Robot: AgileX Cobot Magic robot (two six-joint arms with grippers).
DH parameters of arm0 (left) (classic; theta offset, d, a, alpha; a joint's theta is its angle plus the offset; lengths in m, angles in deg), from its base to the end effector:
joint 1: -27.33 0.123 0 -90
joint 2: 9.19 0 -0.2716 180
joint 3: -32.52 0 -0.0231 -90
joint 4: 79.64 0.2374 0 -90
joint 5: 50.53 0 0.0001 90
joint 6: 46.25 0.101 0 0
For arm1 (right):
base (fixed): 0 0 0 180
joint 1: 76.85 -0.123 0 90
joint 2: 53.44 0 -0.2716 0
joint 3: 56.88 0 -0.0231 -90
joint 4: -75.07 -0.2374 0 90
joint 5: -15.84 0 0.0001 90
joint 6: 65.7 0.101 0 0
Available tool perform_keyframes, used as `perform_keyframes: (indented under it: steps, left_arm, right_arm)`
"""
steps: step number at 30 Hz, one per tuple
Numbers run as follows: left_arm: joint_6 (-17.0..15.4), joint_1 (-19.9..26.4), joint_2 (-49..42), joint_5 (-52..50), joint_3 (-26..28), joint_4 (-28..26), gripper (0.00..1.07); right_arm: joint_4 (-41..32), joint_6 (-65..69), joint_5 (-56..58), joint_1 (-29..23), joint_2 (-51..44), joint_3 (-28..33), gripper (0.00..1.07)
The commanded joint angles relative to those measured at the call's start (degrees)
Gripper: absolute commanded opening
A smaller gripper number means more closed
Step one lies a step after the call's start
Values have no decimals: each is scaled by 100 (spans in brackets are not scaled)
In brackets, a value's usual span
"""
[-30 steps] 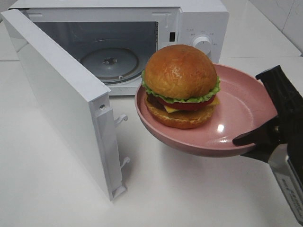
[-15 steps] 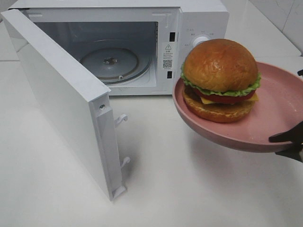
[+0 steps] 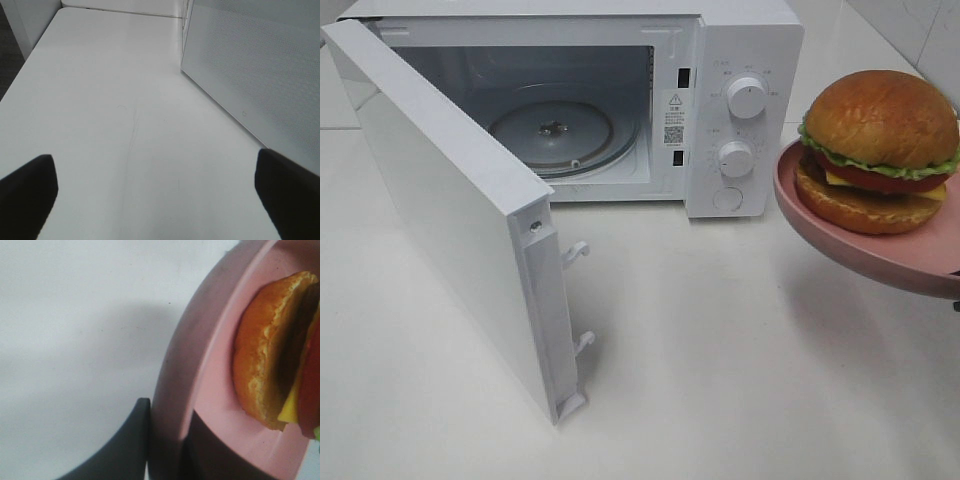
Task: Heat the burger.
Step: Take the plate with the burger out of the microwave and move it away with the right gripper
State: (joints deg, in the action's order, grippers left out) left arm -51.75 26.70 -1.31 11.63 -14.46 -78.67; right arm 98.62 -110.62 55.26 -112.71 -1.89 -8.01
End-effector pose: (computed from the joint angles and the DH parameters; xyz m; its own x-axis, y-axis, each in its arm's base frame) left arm 0.0017 0.0015 0.2698 -0.4523 -0.0830 -0.8880 -0.0423 0.9965 -0.0716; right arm 0.1243 0.0582 0.2435 0.1167 -0.9840 -0.1344 -0.7248 0.0081 -0.6890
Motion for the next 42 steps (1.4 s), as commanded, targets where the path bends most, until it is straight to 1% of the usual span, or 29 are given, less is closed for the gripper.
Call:
perform_keyframes:
  steps: [1, 2, 4, 5, 6, 7, 9, 12, 14, 17, 19, 22, 24, 31, 32, 34, 35, 42]
  left_arm:
    - [-29, 0, -86, -74, -11, -6, 100]
    - [-29, 0, -86, -74, -11, -6, 100]
    - [-29, 0, -86, -74, -11, -6, 100]
    - [-29, 0, -86, -74, -11, -6, 100]
    - [-29, 0, -86, -74, -11, -6, 100]
    - [-29, 0, -86, -74, -11, -6, 100]
    - [-29, 0, -86, -74, -11, -6, 100]
    - [-29, 0, -86, -74, -11, -6, 100]
    - [-29, 0, -86, -74, -11, -6, 100]
    - [-29, 0, -86, -74, -11, -6, 100]
    - [-29, 0, -86, -74, -11, -6, 100]
    - [-29, 0, -86, -74, -11, -6, 100]
    - [-29, 0, -86, -74, -11, -6, 100]
    - [-29, 0, -86, -74, -11, -6, 100]
    - [-29, 0, -86, -74, -11, -6, 100]
    - [-29, 0, -86, -74, -11, -6, 100]
    - [-29, 0, -86, -74, -11, -6, 100]
    - [-29, 0, -86, -74, -11, -6, 100]
  right_arm:
    - [430, 670, -120, 6, -92, -69, 0]
    - [430, 670, -120, 6, -92, -69, 0]
    - [722, 1134, 74, 6, -92, -69, 0]
    - [722, 1134, 74, 6, -92, -69, 0]
    - [951, 1467, 195, 6, -92, -69, 0]
    - [951, 1467, 195, 6, -92, -69, 0]
    - [1238, 1902, 384, 6, -92, -69, 0]
    - [1318, 2028, 447, 6, -92, -69, 0]
    - [1564, 2561, 659, 6, -80, -69, 0]
    - [1702, 2853, 751, 6, -40, -69, 0]
    - [1965, 3266, 928, 6, 17, -69, 0]
    - [2149, 3621, 1043, 6, 69, -69, 0]
    - [2160, 3741, 1112, 6, 92, -69, 0]
    - [2326, 4492, 1553, 6, 602, -132, 0]
    - [2326, 4819, 1599, 6, 745, -229, 0]
    - [2332, 4996, 1650, 6, 825, -281, 0]
    - [2389, 5283, 1776, 6, 1031, -361, 0]
    - [2527, 5930, 2189, 6, 1662, -665, 0]
